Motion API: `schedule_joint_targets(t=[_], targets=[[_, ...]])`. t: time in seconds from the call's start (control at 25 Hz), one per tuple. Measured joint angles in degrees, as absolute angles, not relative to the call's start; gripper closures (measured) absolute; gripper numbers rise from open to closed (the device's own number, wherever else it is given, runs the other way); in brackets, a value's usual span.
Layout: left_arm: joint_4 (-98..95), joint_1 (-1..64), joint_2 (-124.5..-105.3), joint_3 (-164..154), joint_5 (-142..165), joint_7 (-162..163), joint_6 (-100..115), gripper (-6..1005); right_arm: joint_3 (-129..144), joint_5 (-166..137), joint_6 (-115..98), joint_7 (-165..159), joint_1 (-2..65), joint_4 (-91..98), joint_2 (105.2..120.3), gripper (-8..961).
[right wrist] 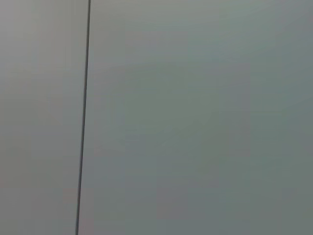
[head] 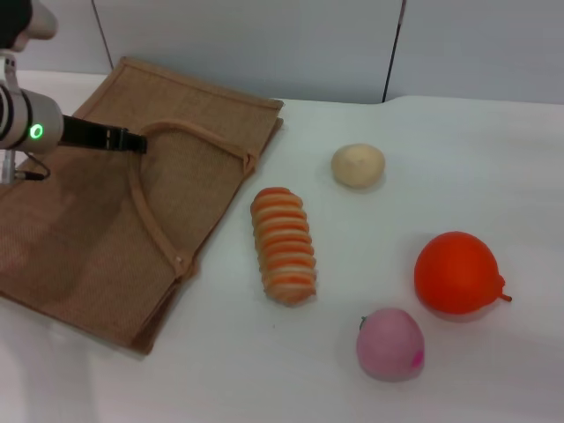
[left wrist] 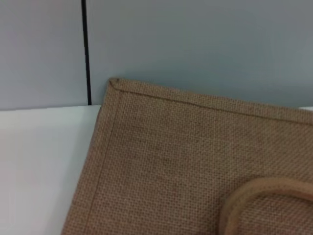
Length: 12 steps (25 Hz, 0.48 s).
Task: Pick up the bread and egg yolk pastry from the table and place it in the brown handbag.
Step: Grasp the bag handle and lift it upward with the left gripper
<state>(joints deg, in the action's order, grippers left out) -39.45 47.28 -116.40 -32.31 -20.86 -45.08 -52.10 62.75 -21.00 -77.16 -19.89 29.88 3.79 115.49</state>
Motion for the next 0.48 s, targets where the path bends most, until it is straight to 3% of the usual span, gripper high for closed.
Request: schedule_joint_targets(t=[0.48], targets=[[-34.6,47.6,-116.68,-42.5,-24.6,-45.3,-42.6,343,62.7,-21.0,-77.2,-19.9,30.0,3.7,115.49,106]])
